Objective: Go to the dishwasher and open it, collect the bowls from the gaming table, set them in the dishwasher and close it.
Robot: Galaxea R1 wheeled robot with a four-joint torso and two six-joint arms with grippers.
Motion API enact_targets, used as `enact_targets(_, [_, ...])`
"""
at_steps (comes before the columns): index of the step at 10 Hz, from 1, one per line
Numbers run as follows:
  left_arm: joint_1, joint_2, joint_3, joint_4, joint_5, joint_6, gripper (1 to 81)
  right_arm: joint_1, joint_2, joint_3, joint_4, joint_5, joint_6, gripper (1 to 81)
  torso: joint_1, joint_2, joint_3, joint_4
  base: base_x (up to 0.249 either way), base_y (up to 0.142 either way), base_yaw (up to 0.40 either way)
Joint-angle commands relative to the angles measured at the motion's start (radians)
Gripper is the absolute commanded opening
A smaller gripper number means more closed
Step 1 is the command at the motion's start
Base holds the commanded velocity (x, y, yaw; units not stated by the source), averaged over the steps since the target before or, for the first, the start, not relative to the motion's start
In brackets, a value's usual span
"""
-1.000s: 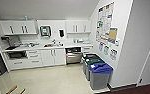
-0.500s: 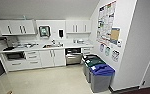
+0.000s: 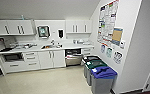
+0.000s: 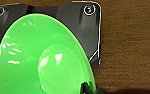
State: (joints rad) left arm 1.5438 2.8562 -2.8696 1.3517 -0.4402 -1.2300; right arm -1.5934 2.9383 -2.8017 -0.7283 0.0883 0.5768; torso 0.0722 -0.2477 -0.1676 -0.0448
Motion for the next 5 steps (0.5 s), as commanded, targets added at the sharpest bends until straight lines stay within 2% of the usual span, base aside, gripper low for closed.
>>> enact_targets(1, [-0.050,-0.023,-0.013,-0.011,0.015,0.001,1.0,0.039,-0.014,-0.008,-0.005,-0.041,0.002,1.0,0.000,0.000,0.000,0.000,0.162,0.000,0.000])
enact_targets(3, [-0.052,-0.023,-0.013,-0.016,0.015,0.001,1.0,0.039,-0.014,-0.010,-0.005,-0.041,0.002,1.0,0.000,0.000,0.000,0.000,0.162,0.000,0.000])
enact_targets(5, [-0.052,-0.021,-0.013,-0.061,0.017,0.001,1.0,0.043,-0.014,-0.008,-0.005,-0.041,0.002,1.0,0.000,0.000,0.000,0.000,0.162,0.000,0.000])
